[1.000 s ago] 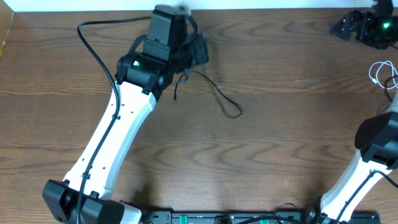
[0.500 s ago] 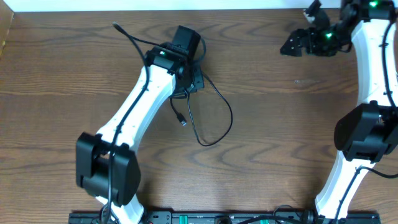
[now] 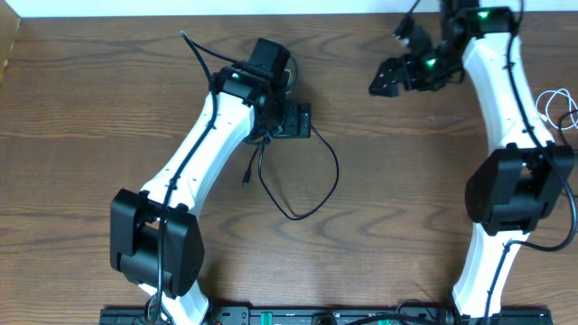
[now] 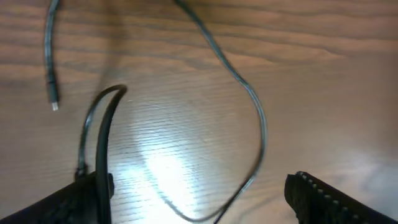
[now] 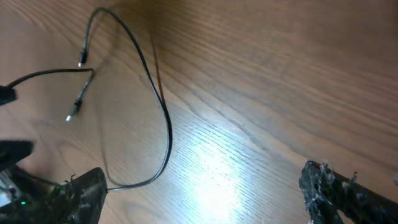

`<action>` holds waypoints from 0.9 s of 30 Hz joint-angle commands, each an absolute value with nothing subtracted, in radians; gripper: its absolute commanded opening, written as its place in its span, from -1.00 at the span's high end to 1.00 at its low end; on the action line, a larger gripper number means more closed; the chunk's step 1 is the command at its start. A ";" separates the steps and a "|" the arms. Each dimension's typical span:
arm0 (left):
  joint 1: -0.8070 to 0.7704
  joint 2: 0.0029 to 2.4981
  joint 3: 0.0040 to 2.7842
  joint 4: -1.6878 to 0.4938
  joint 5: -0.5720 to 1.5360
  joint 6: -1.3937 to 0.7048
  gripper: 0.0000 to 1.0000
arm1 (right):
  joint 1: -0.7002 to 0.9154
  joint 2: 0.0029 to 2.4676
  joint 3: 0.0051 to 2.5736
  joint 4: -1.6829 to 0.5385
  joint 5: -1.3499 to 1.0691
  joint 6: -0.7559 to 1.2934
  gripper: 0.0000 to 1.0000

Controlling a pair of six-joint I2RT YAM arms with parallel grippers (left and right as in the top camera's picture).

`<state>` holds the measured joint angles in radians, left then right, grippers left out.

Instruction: Untangle cables

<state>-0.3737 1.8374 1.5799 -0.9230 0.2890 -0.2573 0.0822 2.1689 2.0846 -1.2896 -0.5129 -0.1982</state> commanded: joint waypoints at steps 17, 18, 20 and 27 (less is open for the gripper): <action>-0.298 1.734 1.621 -0.913 0.931 0.004 -0.96 | 0.145 2.156 2.077 -1.264 -0.447 -0.113 -0.94; -0.295 1.733 1.621 -0.899 0.931 0.004 -0.96 | 0.149 2.157 2.077 -1.263 -0.447 -0.108 -0.94; -0.270 1.729 1.625 -0.870 0.931 -0.005 -0.97 | 0.159 2.160 2.077 -1.259 -0.447 -0.101 -0.94; 0.015 1.658 1.715 -0.809 0.930 -0.208 -0.98 | 0.236 2.199 2.077 -1.217 -0.459 -0.052 -0.93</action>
<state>-0.1383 1.7378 1.6421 -0.8246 0.9154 -0.0948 0.1864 2.1700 2.0815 -1.2324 -0.4465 -0.0872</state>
